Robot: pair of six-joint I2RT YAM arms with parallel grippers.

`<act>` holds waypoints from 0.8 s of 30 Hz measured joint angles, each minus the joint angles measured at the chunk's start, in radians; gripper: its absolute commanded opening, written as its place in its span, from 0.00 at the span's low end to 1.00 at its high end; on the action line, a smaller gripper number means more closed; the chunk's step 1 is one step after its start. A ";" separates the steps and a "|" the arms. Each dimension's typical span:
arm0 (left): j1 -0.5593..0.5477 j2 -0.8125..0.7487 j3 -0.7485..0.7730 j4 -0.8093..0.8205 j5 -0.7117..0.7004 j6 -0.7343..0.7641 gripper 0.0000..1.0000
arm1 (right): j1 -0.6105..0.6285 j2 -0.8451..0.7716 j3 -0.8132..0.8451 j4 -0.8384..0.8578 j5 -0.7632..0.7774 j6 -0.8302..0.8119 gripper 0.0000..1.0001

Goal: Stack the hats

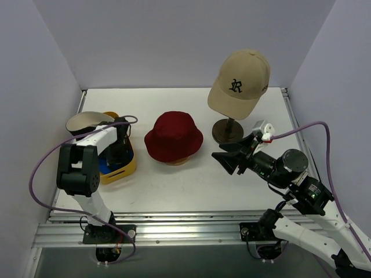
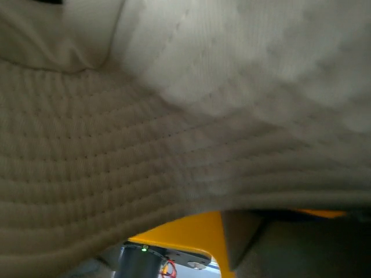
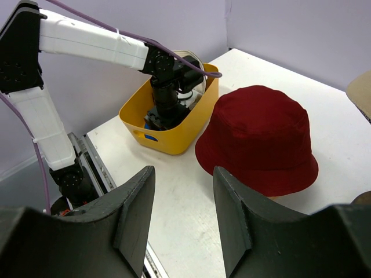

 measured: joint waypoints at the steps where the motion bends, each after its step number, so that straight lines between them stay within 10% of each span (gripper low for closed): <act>1: 0.000 0.014 0.000 0.000 -0.001 -0.006 0.28 | 0.000 0.000 0.000 0.000 0.000 0.000 0.40; 4: 0.000 0.026 0.000 -0.003 -0.013 -0.004 0.03 | 0.002 0.000 0.000 0.000 0.000 0.000 0.40; 22: 0.018 -0.472 0.367 -0.195 -0.038 -0.002 0.02 | 0.005 -0.001 0.000 0.000 0.000 0.000 0.40; 24: 0.023 -0.473 0.364 -0.211 -0.043 0.002 0.35 | 0.005 -0.001 0.000 0.000 0.000 0.000 0.40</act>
